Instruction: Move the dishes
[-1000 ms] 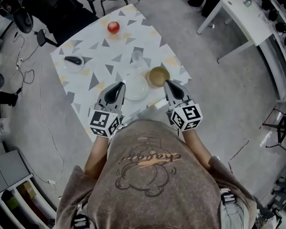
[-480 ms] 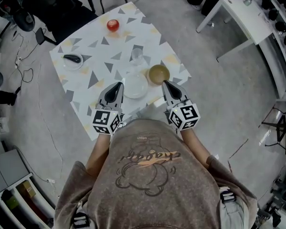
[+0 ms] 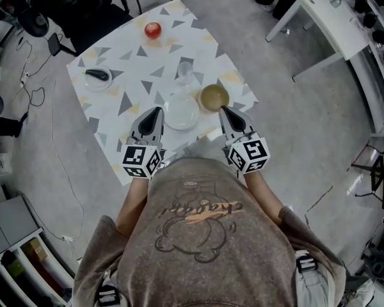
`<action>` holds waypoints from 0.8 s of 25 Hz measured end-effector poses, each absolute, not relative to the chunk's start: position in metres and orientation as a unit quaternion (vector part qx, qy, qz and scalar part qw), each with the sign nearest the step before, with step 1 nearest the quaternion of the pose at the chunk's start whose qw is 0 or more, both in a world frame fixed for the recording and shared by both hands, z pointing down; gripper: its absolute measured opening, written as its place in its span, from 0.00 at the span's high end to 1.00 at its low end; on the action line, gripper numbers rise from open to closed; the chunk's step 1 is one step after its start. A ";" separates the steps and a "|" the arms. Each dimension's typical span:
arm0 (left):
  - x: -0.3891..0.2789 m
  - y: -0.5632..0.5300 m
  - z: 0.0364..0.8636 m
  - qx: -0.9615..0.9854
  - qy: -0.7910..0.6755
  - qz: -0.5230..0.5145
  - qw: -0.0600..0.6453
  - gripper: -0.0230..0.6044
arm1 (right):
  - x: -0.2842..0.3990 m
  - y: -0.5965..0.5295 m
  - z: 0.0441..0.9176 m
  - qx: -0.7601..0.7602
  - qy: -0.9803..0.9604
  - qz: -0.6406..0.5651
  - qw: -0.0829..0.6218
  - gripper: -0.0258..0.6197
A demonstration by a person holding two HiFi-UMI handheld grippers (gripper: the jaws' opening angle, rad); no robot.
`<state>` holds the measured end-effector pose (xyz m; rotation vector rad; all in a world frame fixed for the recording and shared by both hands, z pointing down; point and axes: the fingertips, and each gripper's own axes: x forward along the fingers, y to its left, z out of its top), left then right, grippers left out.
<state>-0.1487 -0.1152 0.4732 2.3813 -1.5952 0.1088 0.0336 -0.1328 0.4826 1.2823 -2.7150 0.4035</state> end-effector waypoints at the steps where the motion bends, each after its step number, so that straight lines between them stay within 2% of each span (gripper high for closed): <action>1: -0.148 -0.115 0.474 0.822 -0.551 0.039 0.137 0.92 | 0.034 -0.133 0.483 0.423 -0.895 0.134 0.056 0.96; 20: -0.148 -0.107 0.480 0.817 -0.555 0.038 0.154 0.92 | 0.034 -0.129 0.486 0.421 -0.895 0.139 0.057 0.96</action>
